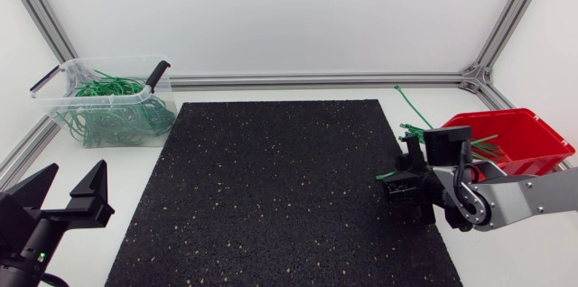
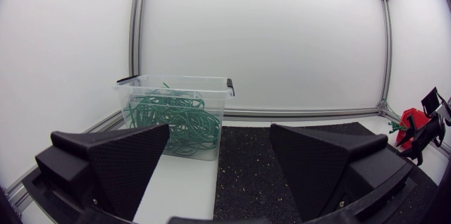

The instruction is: Take a green cable tie from the red box, thread the tail through the head to close it, then place it in the transparent bin on the left.

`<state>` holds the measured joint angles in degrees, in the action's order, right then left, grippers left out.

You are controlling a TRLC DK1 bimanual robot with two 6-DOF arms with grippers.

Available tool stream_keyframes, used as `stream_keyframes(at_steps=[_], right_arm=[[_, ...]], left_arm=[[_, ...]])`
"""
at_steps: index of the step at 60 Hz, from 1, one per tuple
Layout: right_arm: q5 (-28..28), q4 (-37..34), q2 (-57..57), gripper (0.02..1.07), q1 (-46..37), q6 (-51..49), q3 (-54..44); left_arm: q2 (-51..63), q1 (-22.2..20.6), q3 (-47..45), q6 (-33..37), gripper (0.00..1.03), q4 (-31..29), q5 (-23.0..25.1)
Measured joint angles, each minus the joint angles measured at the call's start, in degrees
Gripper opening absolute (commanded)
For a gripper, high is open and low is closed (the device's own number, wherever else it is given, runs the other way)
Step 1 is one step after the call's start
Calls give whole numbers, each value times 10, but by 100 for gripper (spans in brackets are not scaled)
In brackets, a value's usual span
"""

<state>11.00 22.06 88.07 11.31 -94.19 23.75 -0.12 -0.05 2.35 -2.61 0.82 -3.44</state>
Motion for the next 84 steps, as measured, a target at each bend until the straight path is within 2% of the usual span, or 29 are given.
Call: stream_keyframes(at_steps=[2, 5, 17, 26, 39, 47, 62, 65, 72, 84], right_arm=[[1, 7, 5, 11, 0, -2, -2], [3, 12, 10, 8, -1, -6, -3], [20, 26, 7, 8, -2, -10, -4], [22, -1, -62, 8, -2, -19, -13], [-15, -201, -200, 8, -2, -1, 16], [-59, -274, -253, 8, -21, 14, 60], [-116, -367, -284, 8, -72, 36, 128], [-135, -418, -291, 8, -73, 51, 148], [-167, -490, -301, 8, -73, 88, 198], [-246, -655, -287, 8, -57, 195, 345]], left_arm=[[0, 0, 0, 0, 100, 0, 0], [0, 0, 0, 0, 100, 0, 0], [0, 0, 0, 0, 100, 0, 0], [0, 0, 0, 0, 100, 0, 0], [0, 0, 0, 0, 100, 0, 0], [0, 0, 0, 0, 100, -1, 2], [0, 0, 0, 0, 100, -2, 5], [0, 0, 0, 0, 100, -2, 6], [0, 0, 0, 0, 100, -2, 6], [0, 0, 0, 0, 100, -2, 6]])
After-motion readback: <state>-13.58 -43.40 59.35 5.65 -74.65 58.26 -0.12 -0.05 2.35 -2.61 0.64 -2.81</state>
